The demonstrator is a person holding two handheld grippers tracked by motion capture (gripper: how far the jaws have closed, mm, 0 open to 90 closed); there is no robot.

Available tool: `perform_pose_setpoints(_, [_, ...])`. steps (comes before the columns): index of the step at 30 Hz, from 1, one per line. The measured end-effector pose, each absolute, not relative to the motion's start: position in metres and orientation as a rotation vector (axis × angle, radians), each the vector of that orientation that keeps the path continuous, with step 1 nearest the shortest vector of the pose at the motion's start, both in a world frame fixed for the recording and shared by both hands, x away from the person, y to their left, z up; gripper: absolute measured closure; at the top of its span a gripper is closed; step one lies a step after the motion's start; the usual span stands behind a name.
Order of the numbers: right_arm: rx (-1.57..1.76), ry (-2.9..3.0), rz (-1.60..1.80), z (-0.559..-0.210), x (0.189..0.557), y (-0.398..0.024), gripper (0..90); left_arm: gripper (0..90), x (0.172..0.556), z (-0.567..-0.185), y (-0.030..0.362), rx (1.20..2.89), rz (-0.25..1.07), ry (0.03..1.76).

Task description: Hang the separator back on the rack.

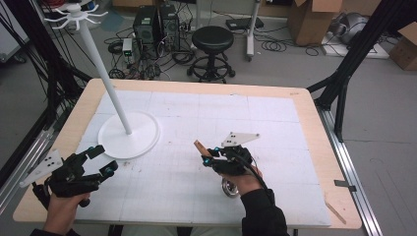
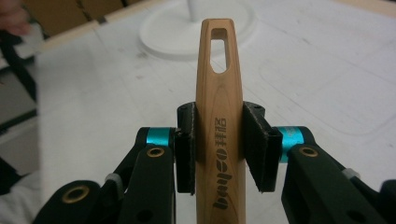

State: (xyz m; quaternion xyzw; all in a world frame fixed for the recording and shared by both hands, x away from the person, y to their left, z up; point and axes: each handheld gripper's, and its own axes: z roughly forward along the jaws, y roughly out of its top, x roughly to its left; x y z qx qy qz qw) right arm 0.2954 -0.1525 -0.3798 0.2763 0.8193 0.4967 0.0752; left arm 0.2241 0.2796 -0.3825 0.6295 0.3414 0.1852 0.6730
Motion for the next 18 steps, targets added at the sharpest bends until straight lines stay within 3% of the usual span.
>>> perform_pose_setpoints(10, [0.695, 2.424, 1.747, -0.369, 0.267, -0.166, 67.1, 18.2, 0.237, -0.354, 0.237, 1.466, 0.224, 0.6])
perform_pose_setpoints(18, [0.558, 2.402, 1.938, -0.363, 0.255, -0.167, 67.2, 24.8, 0.249, -0.333, 0.195, 1.516, 0.074, 0.49])
